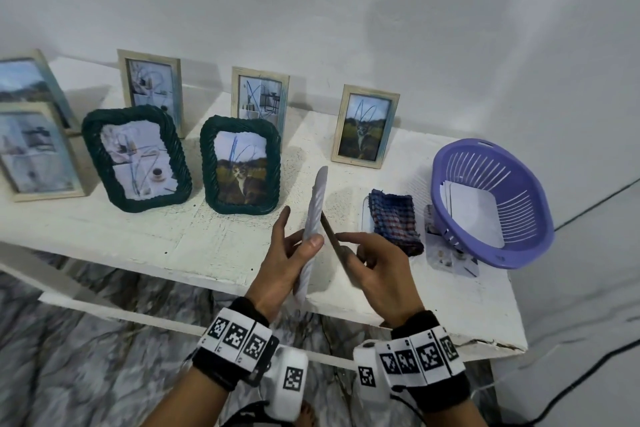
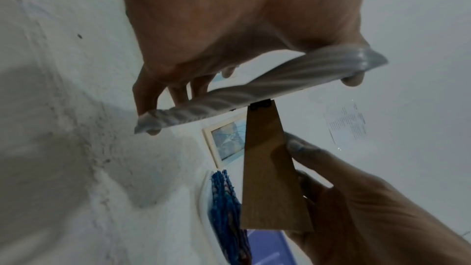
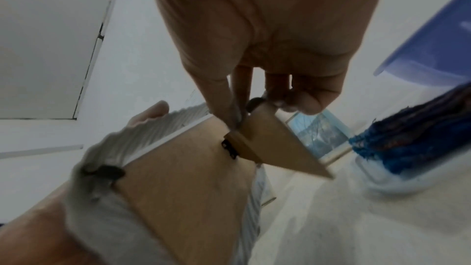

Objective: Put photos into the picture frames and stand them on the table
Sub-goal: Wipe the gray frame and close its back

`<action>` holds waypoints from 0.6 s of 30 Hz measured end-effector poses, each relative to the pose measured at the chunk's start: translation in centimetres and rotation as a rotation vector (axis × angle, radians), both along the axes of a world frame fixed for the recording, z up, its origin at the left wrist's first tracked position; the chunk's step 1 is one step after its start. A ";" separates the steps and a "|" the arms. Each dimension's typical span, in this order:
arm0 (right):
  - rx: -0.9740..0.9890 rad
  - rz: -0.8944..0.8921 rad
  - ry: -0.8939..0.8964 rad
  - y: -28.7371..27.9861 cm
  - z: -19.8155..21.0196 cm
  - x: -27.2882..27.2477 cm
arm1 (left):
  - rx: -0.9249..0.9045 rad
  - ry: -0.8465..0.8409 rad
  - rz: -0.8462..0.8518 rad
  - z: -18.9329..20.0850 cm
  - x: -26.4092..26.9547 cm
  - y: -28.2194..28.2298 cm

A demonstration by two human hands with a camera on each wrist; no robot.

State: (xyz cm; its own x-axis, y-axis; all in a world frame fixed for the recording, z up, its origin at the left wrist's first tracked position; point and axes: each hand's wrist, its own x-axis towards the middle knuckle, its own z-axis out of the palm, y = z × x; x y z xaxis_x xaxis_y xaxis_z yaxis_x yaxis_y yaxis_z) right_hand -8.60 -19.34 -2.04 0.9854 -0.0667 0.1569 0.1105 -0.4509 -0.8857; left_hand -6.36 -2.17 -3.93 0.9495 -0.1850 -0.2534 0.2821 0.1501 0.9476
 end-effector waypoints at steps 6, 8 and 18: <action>-0.180 -0.056 0.141 0.3 0.3 0.4 | 0.124 -0.077 -0.009 0.1 -0.5 0.6; -0.057 -0.033 0.205 1.3 0.5 0.5 | 0.160 -0.125 -0.007 0.3 -0.7 0.7; 0.933 0.173 0.511 2.5 1.0 2.1 | 0.613 -0.489 0.043 -0.2 -0.3 1.7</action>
State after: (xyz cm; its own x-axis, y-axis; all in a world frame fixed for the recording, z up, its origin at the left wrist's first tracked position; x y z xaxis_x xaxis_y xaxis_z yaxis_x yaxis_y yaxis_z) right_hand -6.49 -16.82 -1.00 0.9274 0.1997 -0.3163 -0.3724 0.4125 -0.8314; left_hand -6.71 -0.45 -4.10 0.9828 -0.1078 0.1500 -0.1824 -0.4382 0.8802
